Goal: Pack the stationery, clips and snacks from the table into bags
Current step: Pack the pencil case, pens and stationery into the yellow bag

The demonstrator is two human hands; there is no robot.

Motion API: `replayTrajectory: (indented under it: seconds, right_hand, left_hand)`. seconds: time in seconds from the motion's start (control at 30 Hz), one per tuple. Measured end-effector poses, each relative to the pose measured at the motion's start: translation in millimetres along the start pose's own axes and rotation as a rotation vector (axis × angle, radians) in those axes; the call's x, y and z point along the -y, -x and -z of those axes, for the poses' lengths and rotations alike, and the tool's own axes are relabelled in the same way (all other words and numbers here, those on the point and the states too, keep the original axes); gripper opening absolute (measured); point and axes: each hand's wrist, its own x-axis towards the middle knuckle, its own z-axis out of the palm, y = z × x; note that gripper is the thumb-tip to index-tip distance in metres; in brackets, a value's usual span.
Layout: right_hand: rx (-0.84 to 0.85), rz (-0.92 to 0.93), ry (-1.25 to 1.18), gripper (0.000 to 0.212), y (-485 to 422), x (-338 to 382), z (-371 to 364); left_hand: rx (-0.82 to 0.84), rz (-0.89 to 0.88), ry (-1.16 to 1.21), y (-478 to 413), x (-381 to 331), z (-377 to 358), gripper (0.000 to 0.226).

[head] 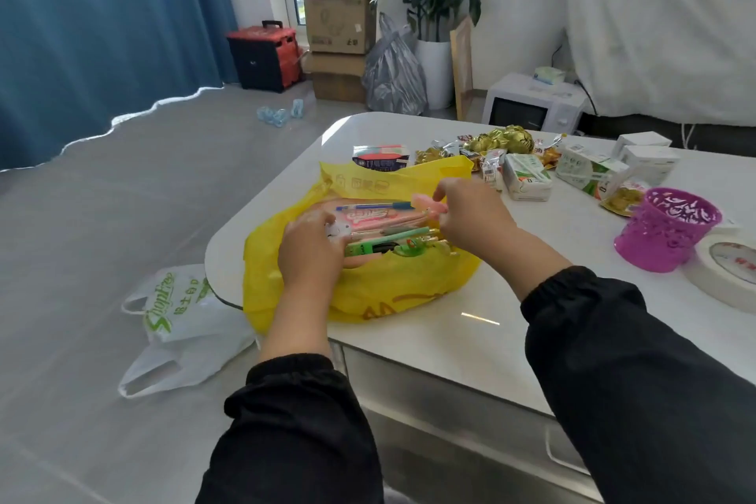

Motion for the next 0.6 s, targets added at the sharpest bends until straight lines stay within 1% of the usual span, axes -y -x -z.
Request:
replayTrajectory:
  seconds: [0.07, 0.1, 0.13, 0.2, 0.3, 0.4, 0.5, 0.53, 0.6]
  right_hand:
    - [0.048, -0.007, 0.063, 0.02, -4.6, 6.8, -6.0]
    - [0.054, -0.01, 0.1, 0.016, -6.1, 9.7, -9.3]
    - [0.049, -0.013, 0.134, 0.01, -6.9, 12.7, -12.1]
    - [0.025, -0.017, 0.183, 0.007, -6.8, 18.3, -16.1]
    - [0.016, -0.015, 0.207, 0.012, -6.9, 22.4, -22.6]
    - [0.076, -0.009, 0.23, 0.015, -5.6, 23.3, -25.8]
    - [0.117, 0.021, 0.223, 0.021, -1.9, 20.9, -24.2]
    - [0.098, 0.039, 0.219, 0.023, 0.2, 19.2, -23.2]
    - [-0.007, 0.077, 0.26, 0.03, 4.4, 12.8, -23.4]
  left_hand:
    - [0.019, -0.004, -0.014, -1.0, 2.6, -4.8, 0.034]
    - [0.024, -0.017, -0.024, -1.0, 3.3, -6.9, 0.033]
    - [0.025, -0.029, -0.031, -1.4, 3.8, -8.7, 0.033]
    - [0.02, -0.042, -0.034, -1.8, 4.4, -10.6, 0.032]
    - [0.017, -0.055, -0.041, -0.4, 3.7, -11.7, 0.032]
    - [-0.002, -0.086, -0.032, 2.2, -0.4, -11.4, 0.032]
    - [-0.006, -0.163, -0.03, 3.8, -8.1, -11.7, 0.035]
    - [0.003, -0.195, -0.031, 4.4, -11.1, -12.3, 0.035]
    - [0.052, -0.248, -0.041, 6.9, -18.5, -14.5, 0.038]
